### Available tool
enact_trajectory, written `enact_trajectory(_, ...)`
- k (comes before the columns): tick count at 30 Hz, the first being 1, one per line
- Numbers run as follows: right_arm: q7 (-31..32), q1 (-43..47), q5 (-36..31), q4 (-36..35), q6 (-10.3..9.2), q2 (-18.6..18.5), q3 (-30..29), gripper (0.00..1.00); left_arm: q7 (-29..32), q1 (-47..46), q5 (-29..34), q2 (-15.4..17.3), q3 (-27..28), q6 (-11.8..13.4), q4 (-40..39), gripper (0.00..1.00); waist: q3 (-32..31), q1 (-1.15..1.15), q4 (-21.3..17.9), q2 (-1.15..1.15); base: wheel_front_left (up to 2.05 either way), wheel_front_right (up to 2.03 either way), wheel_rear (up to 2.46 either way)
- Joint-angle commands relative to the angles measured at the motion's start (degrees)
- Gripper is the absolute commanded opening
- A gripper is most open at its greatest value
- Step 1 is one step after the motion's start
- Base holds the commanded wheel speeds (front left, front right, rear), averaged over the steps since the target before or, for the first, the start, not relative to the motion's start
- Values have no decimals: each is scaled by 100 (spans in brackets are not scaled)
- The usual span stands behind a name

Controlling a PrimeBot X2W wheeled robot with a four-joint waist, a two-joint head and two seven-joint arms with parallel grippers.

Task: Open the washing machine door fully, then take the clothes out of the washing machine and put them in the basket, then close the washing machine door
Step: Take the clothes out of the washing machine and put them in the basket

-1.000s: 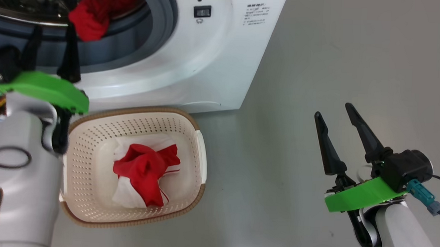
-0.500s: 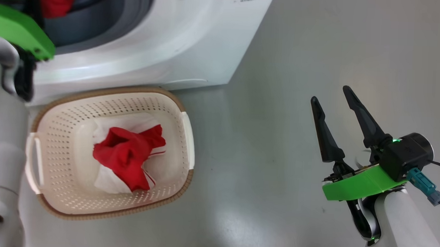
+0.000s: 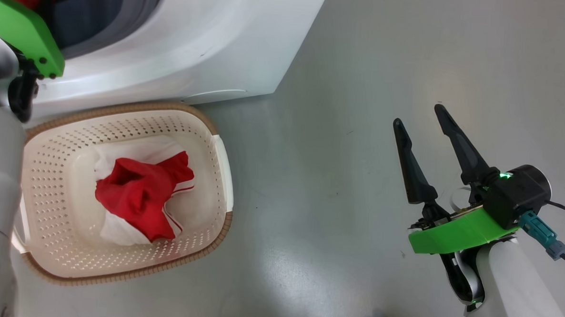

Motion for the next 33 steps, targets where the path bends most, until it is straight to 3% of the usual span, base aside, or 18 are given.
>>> enact_trajectory(1,-36,-13,41,-134,37,12,110,100,146,-93,147,322,-66,17,-79,91,10,0,-17,0,0,0,0)
enact_trajectory(3,-36,-17,49,-130,37,23,110,100,209,-112,199,349,-134,71,-66,0,8,0,-22,0,0,0,0)
enact_trajectory(9,-36,-6,55,-94,37,53,115,100,47,-126,237,401,-221,175,-61,0,-54,0,-19,0,0,0,0)
enact_trajectory(23,-36,70,80,29,37,84,141,100,-1326,453,-139,322,-9,10,-297,0,-595,0,127,0,0,0,0)
enact_trajectory(28,-36,156,82,72,37,85,124,100,-1484,942,-301,300,152,-42,-778,0,-860,0,258,0,0,0,0)
enact_trajectory(33,-36,258,82,112,37,87,59,100,-1492,1776,-477,236,622,8,-1999,0,-1141,0,387,0,0,0,0)
